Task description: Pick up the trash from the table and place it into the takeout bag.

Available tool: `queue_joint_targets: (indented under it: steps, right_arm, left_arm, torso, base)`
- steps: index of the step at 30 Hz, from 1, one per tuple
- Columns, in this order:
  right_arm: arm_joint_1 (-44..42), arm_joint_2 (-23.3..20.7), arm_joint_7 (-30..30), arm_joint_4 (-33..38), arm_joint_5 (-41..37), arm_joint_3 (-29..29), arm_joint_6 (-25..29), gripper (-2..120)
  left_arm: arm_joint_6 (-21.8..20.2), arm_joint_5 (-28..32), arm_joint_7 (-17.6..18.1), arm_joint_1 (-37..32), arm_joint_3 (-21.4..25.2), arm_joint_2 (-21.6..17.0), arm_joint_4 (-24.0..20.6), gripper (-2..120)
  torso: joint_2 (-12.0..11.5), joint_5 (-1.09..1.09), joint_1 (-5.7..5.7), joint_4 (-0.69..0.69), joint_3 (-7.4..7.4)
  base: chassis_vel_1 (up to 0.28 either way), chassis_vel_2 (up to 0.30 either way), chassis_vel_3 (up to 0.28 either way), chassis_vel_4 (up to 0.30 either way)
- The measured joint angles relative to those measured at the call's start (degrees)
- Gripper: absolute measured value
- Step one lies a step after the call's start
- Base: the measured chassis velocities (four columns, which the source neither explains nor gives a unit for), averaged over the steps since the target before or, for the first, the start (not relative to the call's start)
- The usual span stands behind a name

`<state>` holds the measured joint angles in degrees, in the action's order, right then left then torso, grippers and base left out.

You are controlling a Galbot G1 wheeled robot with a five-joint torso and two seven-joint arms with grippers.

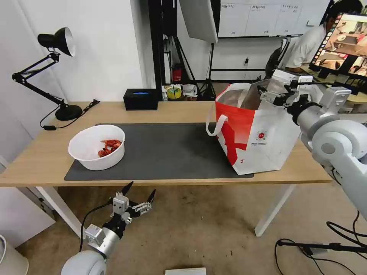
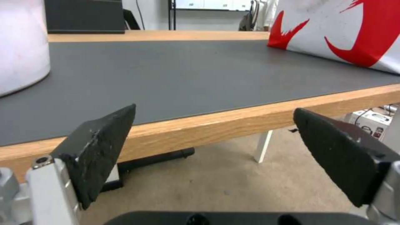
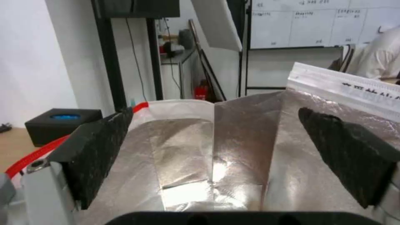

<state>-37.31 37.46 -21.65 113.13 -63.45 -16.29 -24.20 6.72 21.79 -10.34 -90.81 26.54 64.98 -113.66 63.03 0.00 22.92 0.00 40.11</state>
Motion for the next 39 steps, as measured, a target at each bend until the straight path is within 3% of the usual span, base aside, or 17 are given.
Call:
queue_joint_targets:
  steps: [10, 18, 25, 37, 39]
  right_arm:
    - [-1.9, -0.1, 2.3, 1.3, 0.6, -0.6, 2.8, 100]
    - [-5.9, -0.2, 7.8, 3.6, 0.9, -1.7, 8.1, 100]
    - [-14.4, 0.1, 13.0, 9.1, 3.5, -4.2, 13.3, 100]
    - [-26.5, 3.5, 13.8, 15.6, 9.9, -7.4, 16.2, 100]
    - [-33.0, 5.6, 14.3, 16.8, 13.4, -8.9, 17.2, 100]
  left_arm:
    - [0.0, 0.0, 0.0, 0.2, -0.1, 0.0, -0.1, 100]
    - [0.0, 0.2, 0.0, 0.7, -0.1, -0.2, -0.1, 100]
    - [0.0, 0.4, 0.0, 1.3, -0.4, 0.0, 0.2, 100]
    - [0.0, 0.5, 0.0, 1.3, -0.2, 0.2, 0.3, 100]
    - [0.1, 0.5, 0.0, 1.4, -0.1, 0.2, 0.3, 100]
  torso:
    - [0.0, 0.0, 0.0, 0.0, 0.0]
    - [0.0, 0.0, 0.0, -0.01, 0.0]
    - [0.0, 0.0, 0.0, 0.0, 0.0]
    - [0.0, -0.01, 0.0, 0.0, 0.0]
    - [0.0, 0.0, 0.0, -0.01, 0.0]
  base:
    - [0.0, 0.0, 0.0, 0.0]
    - [0.0, 0.0, 0.0, 0.0]
    - [0.0, 0.0, 0.0, 0.0]
    - [0.0, 0.0, 0.0, 0.0]
    - [0.0, 0.0, 0.0, 0.0]
